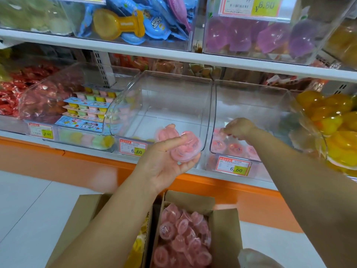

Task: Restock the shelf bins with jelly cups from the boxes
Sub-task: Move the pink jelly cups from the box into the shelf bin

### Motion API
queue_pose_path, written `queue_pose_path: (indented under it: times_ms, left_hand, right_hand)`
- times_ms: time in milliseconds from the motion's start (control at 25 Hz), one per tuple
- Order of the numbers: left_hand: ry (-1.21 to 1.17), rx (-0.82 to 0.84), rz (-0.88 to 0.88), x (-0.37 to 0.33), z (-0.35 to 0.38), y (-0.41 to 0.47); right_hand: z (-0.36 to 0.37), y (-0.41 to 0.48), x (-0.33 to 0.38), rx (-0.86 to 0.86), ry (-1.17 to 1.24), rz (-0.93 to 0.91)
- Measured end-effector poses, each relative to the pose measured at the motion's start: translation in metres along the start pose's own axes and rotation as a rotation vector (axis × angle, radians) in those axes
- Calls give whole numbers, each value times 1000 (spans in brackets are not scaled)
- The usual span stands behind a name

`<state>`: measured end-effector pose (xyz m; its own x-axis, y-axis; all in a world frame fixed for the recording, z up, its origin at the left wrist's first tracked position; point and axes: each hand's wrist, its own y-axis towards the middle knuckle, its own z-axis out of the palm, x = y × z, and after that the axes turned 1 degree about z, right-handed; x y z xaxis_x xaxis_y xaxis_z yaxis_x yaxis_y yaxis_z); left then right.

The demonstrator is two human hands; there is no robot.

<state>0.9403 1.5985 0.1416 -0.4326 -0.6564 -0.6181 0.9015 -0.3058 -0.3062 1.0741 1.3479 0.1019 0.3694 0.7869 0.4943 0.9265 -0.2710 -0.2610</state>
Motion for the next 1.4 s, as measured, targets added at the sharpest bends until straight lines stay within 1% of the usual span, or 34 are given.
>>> queue_pose_path:
  times_ms: [40,120,160,200,280,320,360,400,480,560,600,680,760,840,880,920,960,1040,1080,1200,1320,1400]
  left_hand:
    - [8,4,1,2,1,0]
    - [11,3,1,4,3,1]
    - [10,2,0,5,4,1]
    - [9,1,-3,6,5,1]
    - [7,15,-16,7,7,1]
    - [16,26,-25,7,8,0]
    - [37,39,-38,8,9,0]
    - [62,52,-58,7,9,-1]
    - [102,78,-110,8,11,-3]
    - [100,88,-147,8,12,-3]
    - [90,82,-152,9,12,-3]
    - [59,51,-146,8,11,-2]
    - [25,17,-137,6,7,0]
    - [6,18,-138,3,4,2]
    - [4,29,-147,2,4,3]
    - [-1,43,-159,1,4,4]
    - [-13,55,-171,0,4,5]
    - [-70,75,-184,-1,2,6]
    - [-105,87,-189,-1,-1,8]
    - [-153,122,-196,0,-7,10]
    - [-145,156,-193,3,-8,10]
    - [-122,171,-183,3,-7,9]
  right_hand:
    - [-7,-11,4,-58,72,-50]
    - [-23,-43,17,-117,362,-157]
    - [-32,-63,22,-78,456,-233]
    - [-39,-84,26,-2,467,-334]
    - [-47,-123,30,204,375,-528]
    - [-46,-139,32,306,324,-587]
    - [-45,-150,33,382,287,-627]
    - [-41,-156,33,411,246,-666]
    - [-33,-156,34,312,156,-761]
    - [-30,-153,33,229,125,-816]
    - [-30,-151,31,214,149,-807]
    - [-38,-141,25,183,257,-701]
    - [-48,-115,14,75,386,-549]
    - [-53,-74,-1,-70,443,-331]
    - [-52,-54,-9,-114,419,-203]
    - [-50,-37,-16,-122,345,-94]
    - [-46,-23,-22,-99,229,-24]
    - [-35,-5,-28,1,10,35]
    - [-31,-2,-28,37,-44,45]
    - [-19,-2,-27,90,-24,100]
    - [-12,-1,-29,69,52,137]
    - [-11,-5,-27,62,62,137]
